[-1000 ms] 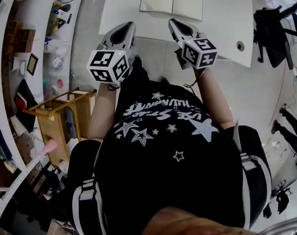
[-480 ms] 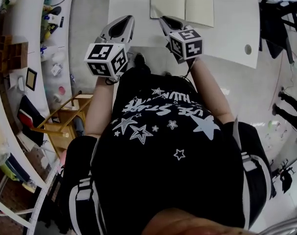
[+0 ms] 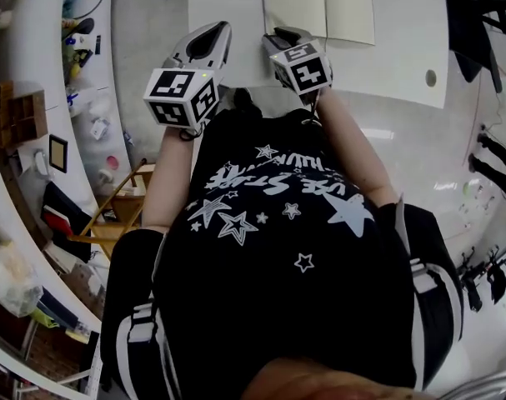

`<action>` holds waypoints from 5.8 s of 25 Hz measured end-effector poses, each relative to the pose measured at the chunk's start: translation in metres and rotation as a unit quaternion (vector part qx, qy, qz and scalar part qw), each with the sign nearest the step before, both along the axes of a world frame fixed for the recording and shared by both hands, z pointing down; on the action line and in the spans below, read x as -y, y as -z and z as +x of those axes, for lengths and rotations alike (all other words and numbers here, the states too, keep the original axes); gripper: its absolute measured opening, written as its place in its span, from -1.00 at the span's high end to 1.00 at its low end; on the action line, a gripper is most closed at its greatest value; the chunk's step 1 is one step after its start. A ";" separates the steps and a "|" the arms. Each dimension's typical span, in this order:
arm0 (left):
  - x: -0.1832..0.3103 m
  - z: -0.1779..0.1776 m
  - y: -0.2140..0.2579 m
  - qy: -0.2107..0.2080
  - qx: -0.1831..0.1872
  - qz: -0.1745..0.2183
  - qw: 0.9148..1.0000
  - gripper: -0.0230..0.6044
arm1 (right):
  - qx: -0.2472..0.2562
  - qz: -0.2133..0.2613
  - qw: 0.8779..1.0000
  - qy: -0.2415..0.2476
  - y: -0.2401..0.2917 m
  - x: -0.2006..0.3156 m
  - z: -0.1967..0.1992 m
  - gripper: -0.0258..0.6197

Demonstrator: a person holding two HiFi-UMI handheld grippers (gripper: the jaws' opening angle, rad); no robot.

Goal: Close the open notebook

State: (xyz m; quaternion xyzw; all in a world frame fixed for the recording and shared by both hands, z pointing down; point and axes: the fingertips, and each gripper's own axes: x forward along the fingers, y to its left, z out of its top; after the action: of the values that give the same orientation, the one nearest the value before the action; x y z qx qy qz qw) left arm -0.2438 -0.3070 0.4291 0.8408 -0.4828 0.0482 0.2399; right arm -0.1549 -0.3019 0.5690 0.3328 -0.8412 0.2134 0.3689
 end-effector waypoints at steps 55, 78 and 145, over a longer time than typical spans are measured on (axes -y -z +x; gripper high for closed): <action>0.029 0.192 -0.024 -0.029 0.034 -0.028 0.999 0.89 | 0.069 0.053 0.986 -0.142 0.059 0.036 0.275 0.89; 0.055 0.341 -0.109 -0.074 0.127 -0.136 0.980 0.89 | 0.130 0.026 0.978 -0.161 0.064 0.038 0.390 0.89; -0.394 0.313 0.056 0.013 -0.031 0.071 0.997 0.89 | 0.157 0.193 0.967 -0.061 0.146 -0.367 0.352 0.89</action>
State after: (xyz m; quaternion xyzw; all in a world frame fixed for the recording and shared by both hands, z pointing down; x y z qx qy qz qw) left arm 0.0690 0.0872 0.3733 0.8505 -0.4882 -0.0151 0.1952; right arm 0.1971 0.0650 0.4227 0.4110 -0.8919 0.1184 0.1470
